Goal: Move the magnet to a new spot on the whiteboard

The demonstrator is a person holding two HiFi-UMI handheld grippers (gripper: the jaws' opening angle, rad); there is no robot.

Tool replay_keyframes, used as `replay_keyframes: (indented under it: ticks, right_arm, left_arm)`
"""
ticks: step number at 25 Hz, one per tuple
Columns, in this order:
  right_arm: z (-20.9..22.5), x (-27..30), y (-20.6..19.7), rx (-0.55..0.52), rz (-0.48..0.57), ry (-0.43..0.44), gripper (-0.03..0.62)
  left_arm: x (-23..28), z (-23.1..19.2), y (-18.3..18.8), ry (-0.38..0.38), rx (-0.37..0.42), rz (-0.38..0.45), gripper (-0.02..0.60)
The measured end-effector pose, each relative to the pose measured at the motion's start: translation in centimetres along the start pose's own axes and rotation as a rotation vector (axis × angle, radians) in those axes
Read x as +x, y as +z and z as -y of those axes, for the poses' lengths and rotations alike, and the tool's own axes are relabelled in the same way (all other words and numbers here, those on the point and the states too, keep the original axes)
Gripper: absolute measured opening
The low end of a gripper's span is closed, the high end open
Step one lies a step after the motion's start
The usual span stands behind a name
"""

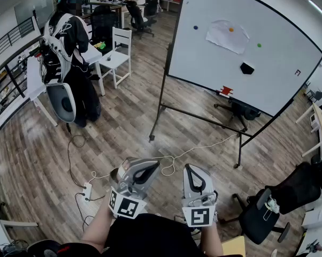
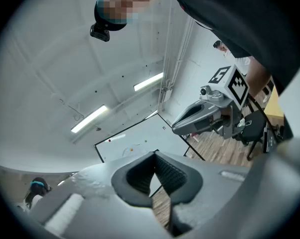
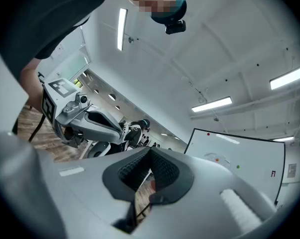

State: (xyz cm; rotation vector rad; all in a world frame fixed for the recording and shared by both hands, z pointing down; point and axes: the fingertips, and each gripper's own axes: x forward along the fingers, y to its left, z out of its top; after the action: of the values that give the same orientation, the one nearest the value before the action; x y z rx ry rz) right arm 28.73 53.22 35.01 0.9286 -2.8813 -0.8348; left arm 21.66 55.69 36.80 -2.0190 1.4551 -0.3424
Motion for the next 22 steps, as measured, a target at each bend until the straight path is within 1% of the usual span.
replay_keyframes:
  ticks: [3, 7, 10, 13, 22]
  right_arm:
    - [-0.3, 1.1, 0.7, 0.022, 0.046, -0.021, 0.000]
    - [-0.6, 2.3, 0.0, 0.009, 0.016, -0.007, 0.000]
    - [-0.5, 3.1, -0.3, 0.011, 0.014, -0.011, 0.000]
    - [-0.3, 3.9, -1.1, 0.021, -0.009, -0.016, 0.000]
    - [-1.3, 7.4, -1.6, 0.001, -0.011, -0.021, 0.002]
  left_arm:
    - [-0.2, -0.7, -0.8, -0.004, 0.000, 0.001, 0.002]
    - [0.3, -1.5, -1.6, -0.008, -0.005, 0.002, 0.002]
    - [0.9, -2.0, -2.2, -0.013, -0.009, 0.005, 0.002]
    - [1.5, -2.6, -2.9, -0.019, -0.013, 0.009, 0.002]
    - [2.1, -5.3, -5.6, -0.030, -0.022, 0.031, 0.002]
